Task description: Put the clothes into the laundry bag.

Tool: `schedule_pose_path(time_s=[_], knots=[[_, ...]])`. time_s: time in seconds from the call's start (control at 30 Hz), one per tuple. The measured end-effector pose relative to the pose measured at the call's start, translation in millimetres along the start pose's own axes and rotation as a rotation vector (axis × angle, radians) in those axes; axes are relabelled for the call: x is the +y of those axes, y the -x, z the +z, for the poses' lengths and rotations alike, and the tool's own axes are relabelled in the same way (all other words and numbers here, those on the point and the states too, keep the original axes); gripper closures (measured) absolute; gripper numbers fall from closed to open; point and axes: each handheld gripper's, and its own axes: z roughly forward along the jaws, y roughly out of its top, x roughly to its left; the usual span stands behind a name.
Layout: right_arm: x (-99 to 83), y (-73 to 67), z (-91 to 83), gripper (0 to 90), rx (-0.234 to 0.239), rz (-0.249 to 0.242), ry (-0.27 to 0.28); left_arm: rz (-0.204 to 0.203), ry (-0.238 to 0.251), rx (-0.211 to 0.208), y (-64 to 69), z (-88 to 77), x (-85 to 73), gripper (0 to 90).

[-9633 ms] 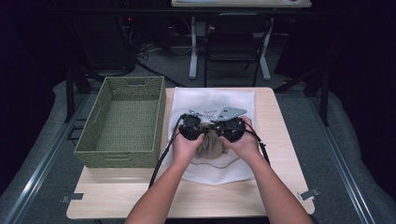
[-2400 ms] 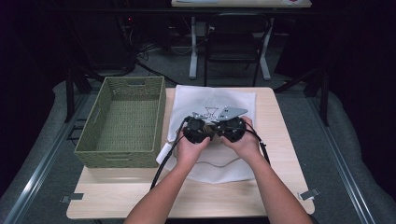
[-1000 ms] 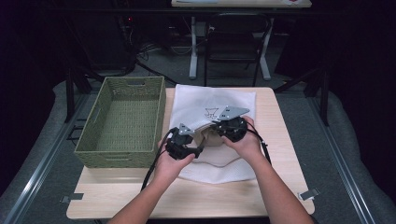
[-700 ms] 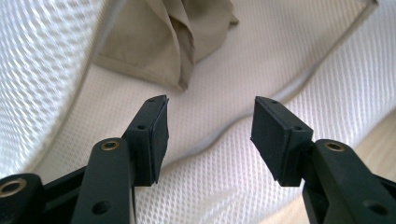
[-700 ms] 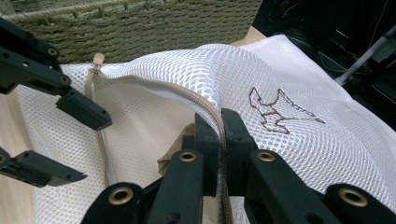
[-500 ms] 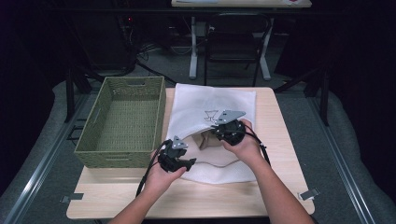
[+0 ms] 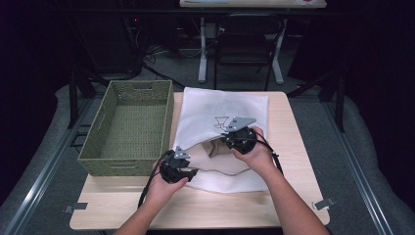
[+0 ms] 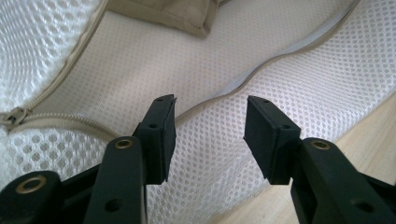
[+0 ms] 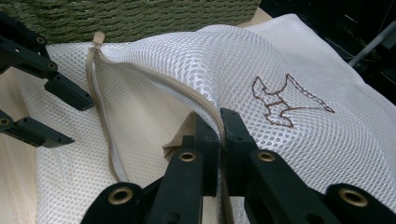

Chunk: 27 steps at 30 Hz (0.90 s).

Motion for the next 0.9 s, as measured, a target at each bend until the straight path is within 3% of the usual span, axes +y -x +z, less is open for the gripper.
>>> schedule_pose_path(time_s=[0.1, 0.27, 0.63, 0.9], knots=[[-2.2, 0.1, 0.5, 87.0, 0.003, 0.003, 0.001, -0.002, -0.008, 0.012, -3.2, 1.3, -2.4, 56.7], [-7.0, -0.9, -3.8, 86.9, -0.005, -0.001, 0.006, 0.008, -0.029, -0.031, -1.2, 3.6, -6.8, 58.0], [-15.2, -2.9, -1.8, 86.8, 0.004, 0.002, 0.011, 0.049, -0.091, -0.064, 3.5, 5.2, -18.6, 62.8], [-22.1, -6.9, 4.4, 85.7, 0.031, 0.006, -0.015, 0.053, -0.079, -0.069, 5.1, 6.0, -17.9, 65.2]])
